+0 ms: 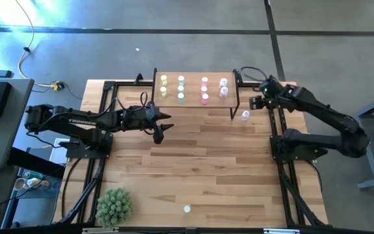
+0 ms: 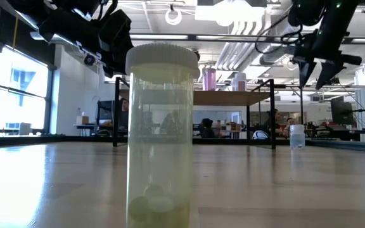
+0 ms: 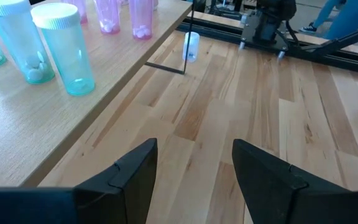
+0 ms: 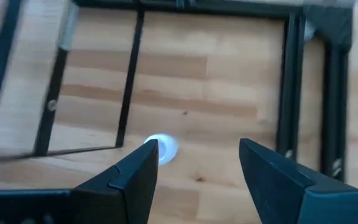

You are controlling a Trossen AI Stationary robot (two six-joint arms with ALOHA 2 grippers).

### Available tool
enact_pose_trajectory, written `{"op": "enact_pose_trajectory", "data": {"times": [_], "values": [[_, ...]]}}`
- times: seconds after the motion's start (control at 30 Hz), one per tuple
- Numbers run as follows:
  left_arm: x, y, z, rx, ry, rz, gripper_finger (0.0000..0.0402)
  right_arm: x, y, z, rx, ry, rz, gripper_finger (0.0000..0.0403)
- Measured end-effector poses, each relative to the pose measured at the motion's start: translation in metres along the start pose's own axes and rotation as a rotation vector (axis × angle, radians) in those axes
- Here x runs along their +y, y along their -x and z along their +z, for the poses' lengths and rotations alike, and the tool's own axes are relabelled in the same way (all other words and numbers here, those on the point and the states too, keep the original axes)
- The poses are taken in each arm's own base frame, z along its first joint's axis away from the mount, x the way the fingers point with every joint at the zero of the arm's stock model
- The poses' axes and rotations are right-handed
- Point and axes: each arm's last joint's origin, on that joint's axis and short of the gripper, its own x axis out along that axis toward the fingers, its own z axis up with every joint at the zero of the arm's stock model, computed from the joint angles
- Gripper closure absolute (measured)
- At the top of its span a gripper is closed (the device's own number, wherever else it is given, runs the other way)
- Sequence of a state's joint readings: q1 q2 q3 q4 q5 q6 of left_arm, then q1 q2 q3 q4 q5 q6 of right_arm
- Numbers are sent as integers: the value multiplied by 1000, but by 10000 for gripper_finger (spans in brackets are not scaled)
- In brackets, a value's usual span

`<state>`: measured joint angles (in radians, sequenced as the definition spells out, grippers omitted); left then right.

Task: Pick and place medicine bottles onto shelf by color
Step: Put the transparent pill bottle and align it with the other transparent pill bottle on the shelf

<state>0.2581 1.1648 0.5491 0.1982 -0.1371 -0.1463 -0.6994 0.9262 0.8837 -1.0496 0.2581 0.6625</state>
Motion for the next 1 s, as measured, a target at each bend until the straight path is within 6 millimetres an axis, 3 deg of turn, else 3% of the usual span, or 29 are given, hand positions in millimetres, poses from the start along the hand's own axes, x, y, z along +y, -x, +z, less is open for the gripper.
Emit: {"op": "enact_pose_trajectory", "data": {"times": [0.33,0.83,1.0], "values": [[0,0,0,0,0,-1,205,-13,-26,21,211,-265,118,187],[0,0,-1,13,-2,1,205,5,-85,28,468,-260,107,187],[0,0,-2,16,-2,2,205,9,-97,30,493,-222,141,187]]}}
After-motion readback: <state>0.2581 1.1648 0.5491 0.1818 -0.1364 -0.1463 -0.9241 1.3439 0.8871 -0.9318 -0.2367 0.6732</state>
